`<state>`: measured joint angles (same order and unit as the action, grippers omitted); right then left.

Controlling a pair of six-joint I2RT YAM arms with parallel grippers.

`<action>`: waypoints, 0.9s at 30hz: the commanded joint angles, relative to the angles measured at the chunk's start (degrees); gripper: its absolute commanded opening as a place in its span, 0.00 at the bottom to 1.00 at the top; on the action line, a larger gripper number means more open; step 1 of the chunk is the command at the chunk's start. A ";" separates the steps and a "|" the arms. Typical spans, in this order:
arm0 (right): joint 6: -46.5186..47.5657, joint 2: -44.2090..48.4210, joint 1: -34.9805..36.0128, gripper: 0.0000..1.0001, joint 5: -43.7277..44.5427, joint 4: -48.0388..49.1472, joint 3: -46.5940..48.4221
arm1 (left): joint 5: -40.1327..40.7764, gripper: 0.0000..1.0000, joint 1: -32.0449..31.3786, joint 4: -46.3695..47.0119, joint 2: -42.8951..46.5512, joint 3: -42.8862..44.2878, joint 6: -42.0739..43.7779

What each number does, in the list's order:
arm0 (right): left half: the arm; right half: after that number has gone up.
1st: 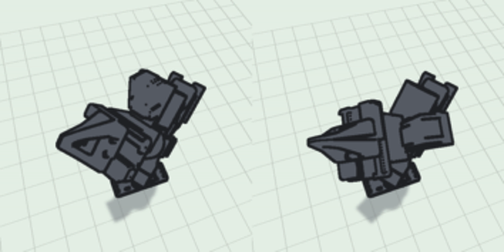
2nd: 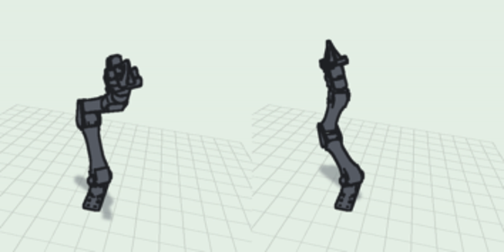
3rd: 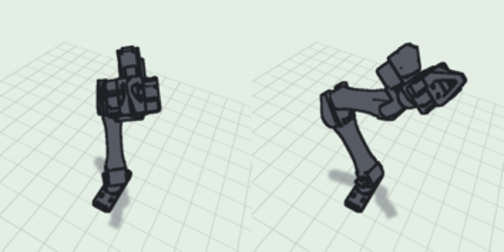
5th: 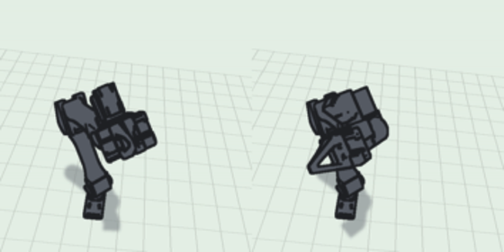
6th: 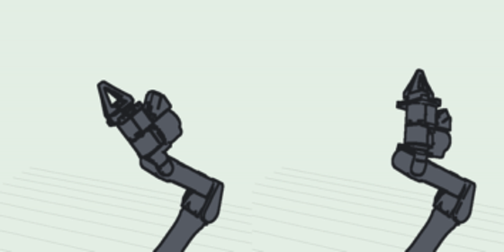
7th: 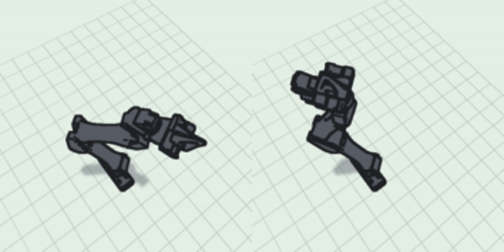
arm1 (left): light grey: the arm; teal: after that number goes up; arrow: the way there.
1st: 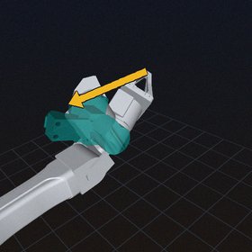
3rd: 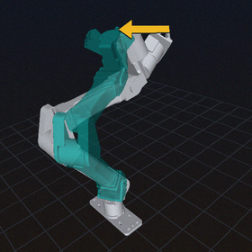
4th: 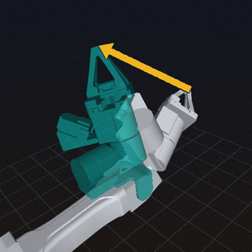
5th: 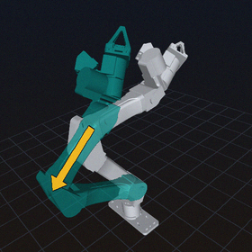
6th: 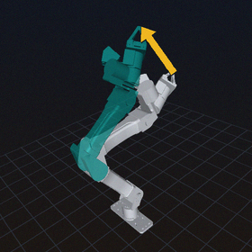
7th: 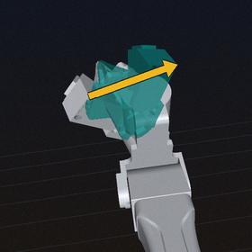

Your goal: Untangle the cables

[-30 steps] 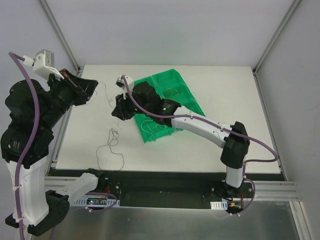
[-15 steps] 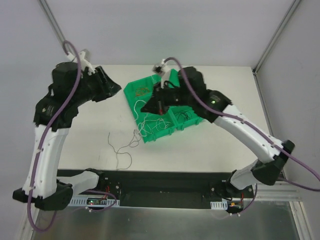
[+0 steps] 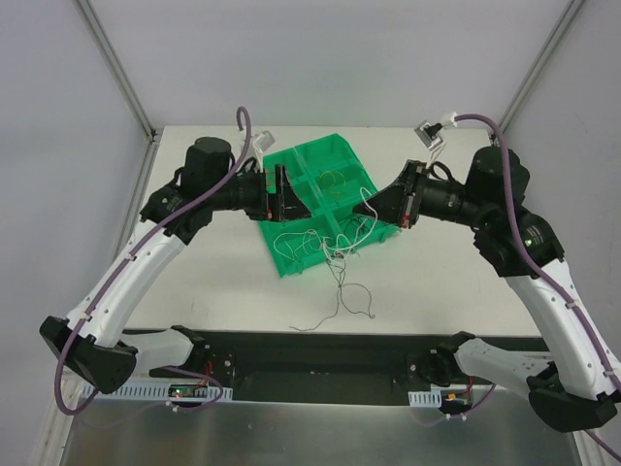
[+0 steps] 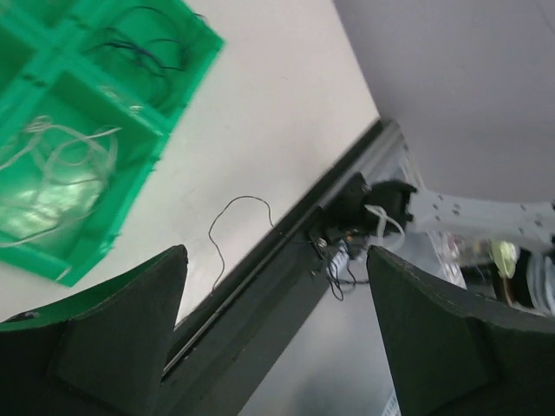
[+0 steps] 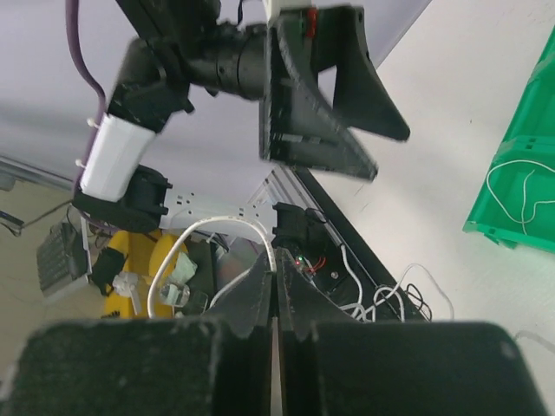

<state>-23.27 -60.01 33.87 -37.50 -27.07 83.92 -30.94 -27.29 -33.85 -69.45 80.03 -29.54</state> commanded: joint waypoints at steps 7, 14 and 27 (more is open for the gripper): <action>-9.42 2.26 -4.25 0.00 -1.44 5.79 2.21 | -16.34 0.77 -7.42 37.76 4.76 -21.12 -10.00; -15.31 1.21 -4.69 0.00 0.93 13.79 2.39 | -16.25 0.82 -8.66 45.18 3.80 -25.36 -10.54; -20.85 -1.87 -5.21 0.00 2.69 23.55 3.18 | -20.75 0.64 -9.71 47.73 -0.51 -24.75 -10.18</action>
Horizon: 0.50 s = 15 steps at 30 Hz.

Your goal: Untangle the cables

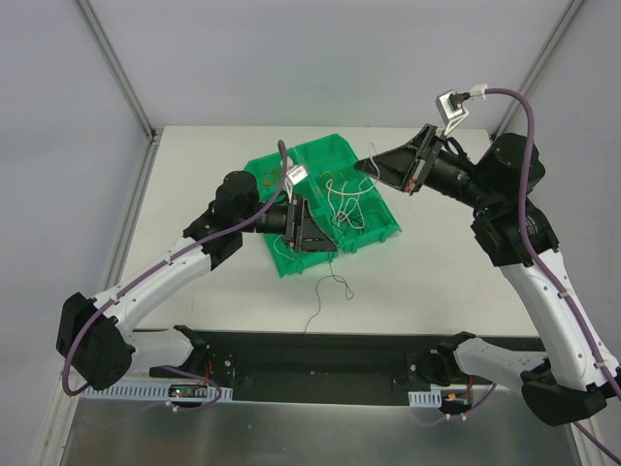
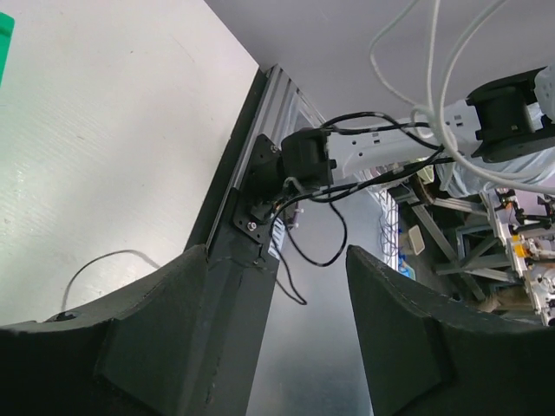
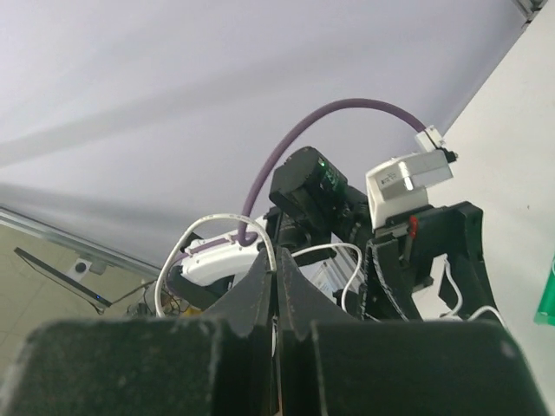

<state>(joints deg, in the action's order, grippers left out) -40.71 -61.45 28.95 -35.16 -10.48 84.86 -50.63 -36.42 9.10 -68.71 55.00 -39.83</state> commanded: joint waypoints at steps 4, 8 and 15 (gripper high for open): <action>-3.06 -0.43 -0.30 0.00 0.62 7.40 2.06 | -1.39 0.68 -0.66 9.08 -3.88 1.51 -2.35; -2.97 -0.86 -0.38 0.00 0.88 7.84 2.41 | -5.00 0.71 -0.84 10.93 -6.70 3.09 -3.41; -2.53 -1.39 -1.09 0.00 2.89 8.46 2.94 | -8.42 0.44 -1.19 10.67 -7.76 2.57 -3.58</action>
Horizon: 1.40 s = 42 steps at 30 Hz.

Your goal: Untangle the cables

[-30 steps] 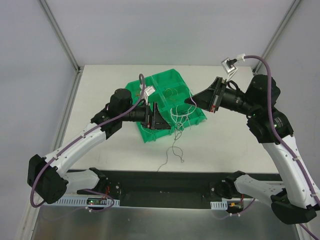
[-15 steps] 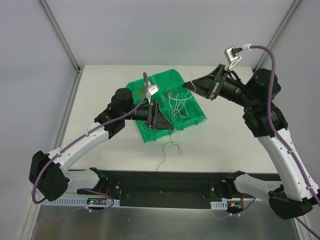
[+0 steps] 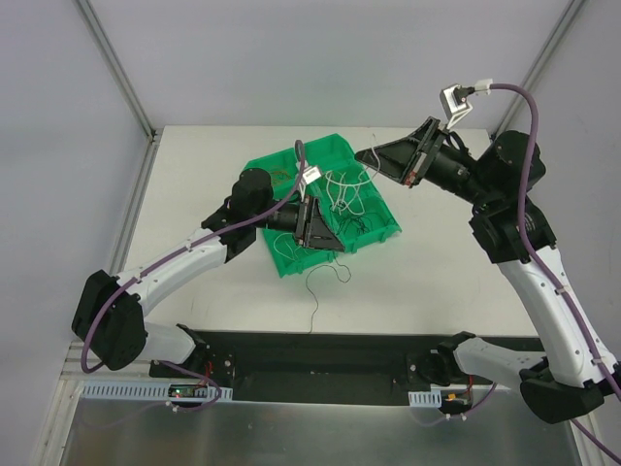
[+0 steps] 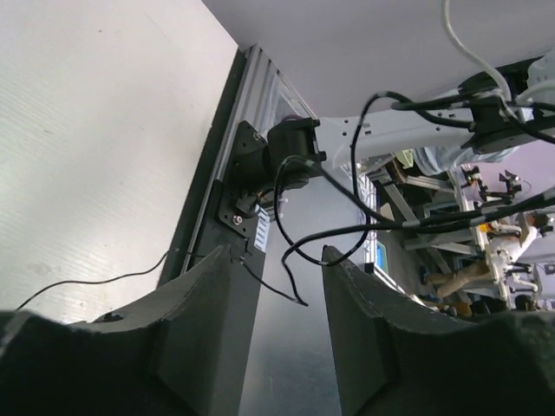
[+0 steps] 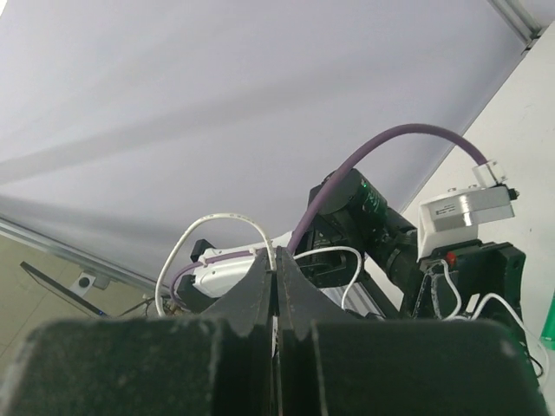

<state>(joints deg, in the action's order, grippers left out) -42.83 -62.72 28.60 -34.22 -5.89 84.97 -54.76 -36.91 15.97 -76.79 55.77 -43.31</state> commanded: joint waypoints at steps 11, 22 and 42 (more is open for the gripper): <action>-0.06 0.23 -4.16 0.00 4.86 3.70 5.73 | -5.71 0.00 -0.71 -1.55 1.82 2.15 3.84; 17.59 4.71 -13.47 0.00 30.15 -27.74 17.76 | 26.43 0.00 9.37 -36.24 16.30 -5.30 14.66; 16.57 -7.77 -17.28 0.00 10.32 -27.28 14.12 | 62.24 0.00 17.22 -64.22 36.02 -0.23 18.61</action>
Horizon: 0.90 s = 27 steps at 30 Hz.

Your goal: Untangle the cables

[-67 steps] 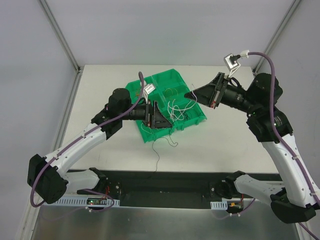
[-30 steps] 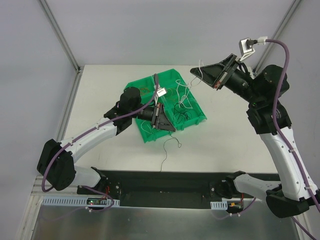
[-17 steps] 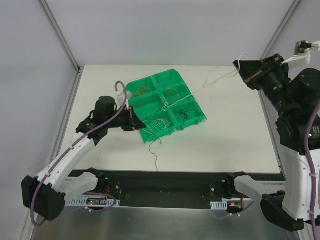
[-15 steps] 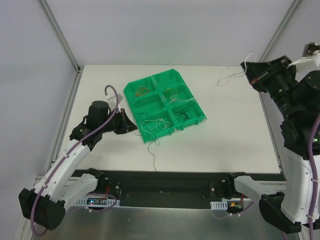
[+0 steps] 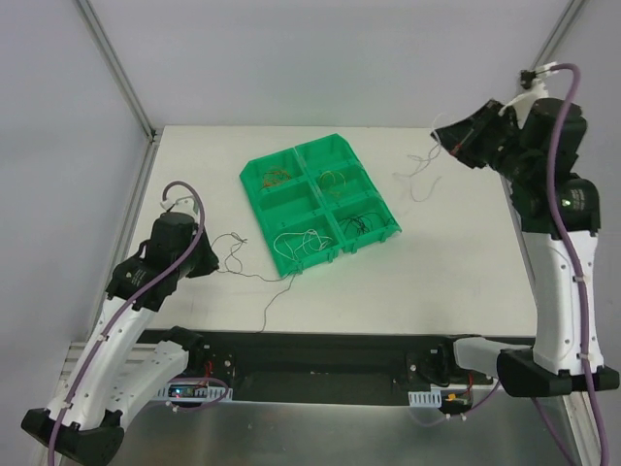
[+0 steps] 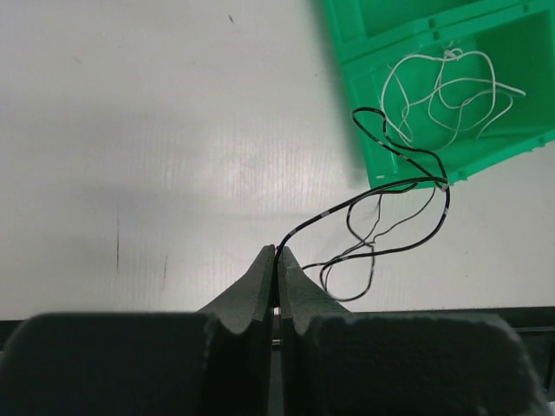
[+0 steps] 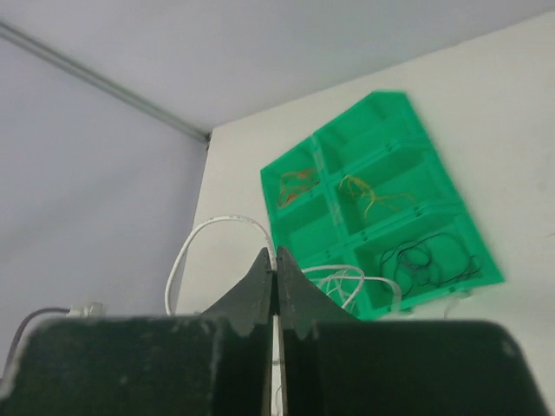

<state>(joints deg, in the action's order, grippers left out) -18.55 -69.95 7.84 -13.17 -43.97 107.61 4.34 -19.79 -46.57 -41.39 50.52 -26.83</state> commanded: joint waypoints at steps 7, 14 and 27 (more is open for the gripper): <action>-8.17 -8.78 21.24 0.00 -9.42 16.98 -17.17 | -0.12 0.00 0.10 -1.86 -2.03 11.52 6.35; -4.75 -19.16 28.46 0.00 -11.52 17.69 -16.65 | -0.12 0.00 0.10 -2.47 -1.33 15.13 8.90; 1.14 -30.14 29.78 0.00 -8.01 17.08 -20.16 | 4.36 0.00 0.10 -2.92 2.98 14.69 9.60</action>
<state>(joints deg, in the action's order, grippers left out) -20.38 -97.36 37.39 -22.59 -28.40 87.55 6.72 -19.79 -49.19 -38.72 64.99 -18.24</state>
